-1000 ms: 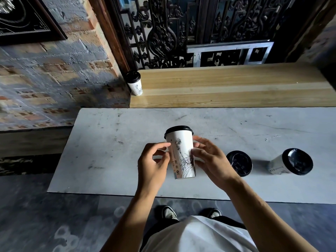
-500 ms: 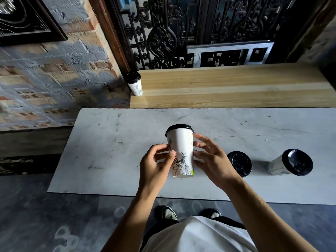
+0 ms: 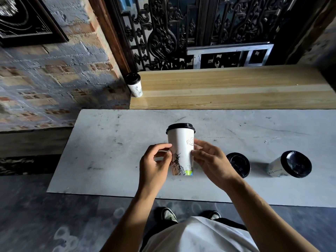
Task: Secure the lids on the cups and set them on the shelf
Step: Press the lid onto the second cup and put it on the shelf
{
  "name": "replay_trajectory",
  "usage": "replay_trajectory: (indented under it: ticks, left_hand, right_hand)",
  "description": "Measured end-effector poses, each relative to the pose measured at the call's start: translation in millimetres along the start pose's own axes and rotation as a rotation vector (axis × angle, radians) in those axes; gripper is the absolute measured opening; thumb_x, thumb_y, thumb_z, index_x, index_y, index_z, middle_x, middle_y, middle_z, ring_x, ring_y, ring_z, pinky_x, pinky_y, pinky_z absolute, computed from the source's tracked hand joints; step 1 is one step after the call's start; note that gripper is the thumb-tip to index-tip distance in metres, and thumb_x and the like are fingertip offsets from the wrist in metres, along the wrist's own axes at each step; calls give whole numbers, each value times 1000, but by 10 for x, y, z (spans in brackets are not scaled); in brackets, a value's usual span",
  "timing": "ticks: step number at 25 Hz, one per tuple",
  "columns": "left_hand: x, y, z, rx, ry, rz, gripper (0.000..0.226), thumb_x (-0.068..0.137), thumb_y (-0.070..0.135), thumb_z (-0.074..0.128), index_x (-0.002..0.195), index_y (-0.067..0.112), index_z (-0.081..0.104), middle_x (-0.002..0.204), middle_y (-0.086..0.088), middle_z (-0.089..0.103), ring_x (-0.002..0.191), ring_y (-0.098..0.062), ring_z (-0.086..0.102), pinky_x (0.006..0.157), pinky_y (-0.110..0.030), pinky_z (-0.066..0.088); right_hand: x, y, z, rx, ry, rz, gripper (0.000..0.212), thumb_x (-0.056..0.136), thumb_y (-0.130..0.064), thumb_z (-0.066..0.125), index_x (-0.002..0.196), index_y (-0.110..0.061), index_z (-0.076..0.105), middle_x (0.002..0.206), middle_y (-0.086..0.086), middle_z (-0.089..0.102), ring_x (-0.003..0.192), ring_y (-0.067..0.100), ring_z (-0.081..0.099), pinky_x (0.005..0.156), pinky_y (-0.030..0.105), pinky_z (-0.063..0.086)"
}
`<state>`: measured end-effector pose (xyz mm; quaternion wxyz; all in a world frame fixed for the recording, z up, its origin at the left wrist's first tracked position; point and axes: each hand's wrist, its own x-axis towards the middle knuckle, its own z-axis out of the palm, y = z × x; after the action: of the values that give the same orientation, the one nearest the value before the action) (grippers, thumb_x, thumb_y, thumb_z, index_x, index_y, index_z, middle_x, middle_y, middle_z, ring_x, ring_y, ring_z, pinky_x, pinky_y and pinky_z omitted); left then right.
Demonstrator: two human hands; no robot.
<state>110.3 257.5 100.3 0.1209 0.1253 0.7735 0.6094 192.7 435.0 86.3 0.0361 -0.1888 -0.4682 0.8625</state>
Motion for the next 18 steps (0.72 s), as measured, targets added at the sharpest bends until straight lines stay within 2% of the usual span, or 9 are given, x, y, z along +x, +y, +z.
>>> replay_trajectory:
  ticks: [4,6,8,10,13,18]
  left_hand:
    - [-2,13,72,-46,17,-53,14,87,19,73,97,28,73,93,-3,77,87,-13,73,80,-34,61]
    - [12,18,95,-62,26,-90,17,83,24,74,100,24,71,96,-5,77,90,-13,75,80,-35,62]
    - [39,30,113,-63,49,-123,21,84,18,77,104,17,69,100,-5,77,92,-13,75,79,-35,62]
    - [66,49,128,-61,93,-135,20,88,7,75,106,13,68,102,-5,77,94,-14,75,83,-39,62]
    - [123,66,140,-113,157,-165,21,92,2,70,107,16,70,104,-5,78,97,-21,76,93,-52,61]
    - [250,40,149,-80,163,-147,43,89,0,63,104,39,71,109,4,77,106,-28,73,94,-57,59]
  right_hand:
    - [11,-90,-28,-70,47,84,46,98,2,59,142,-8,54,120,20,74,102,27,73,87,32,59]
    - [31,-147,-23,-176,31,128,46,99,-7,62,142,-19,53,114,19,77,94,25,73,80,32,59]
    - [97,-218,-5,-258,-9,147,48,99,-9,64,143,-24,51,110,15,79,90,21,73,76,30,59]
    - [178,-302,8,-284,-46,136,56,96,-6,67,145,-26,50,110,12,79,91,19,75,76,30,61]
    - [295,-391,-17,-315,-92,93,71,83,-12,74,148,-27,49,115,17,76,97,22,74,90,38,62]
    - [478,-355,-38,-524,-52,94,75,81,-23,86,148,-23,52,124,10,70,106,23,75,94,43,61]
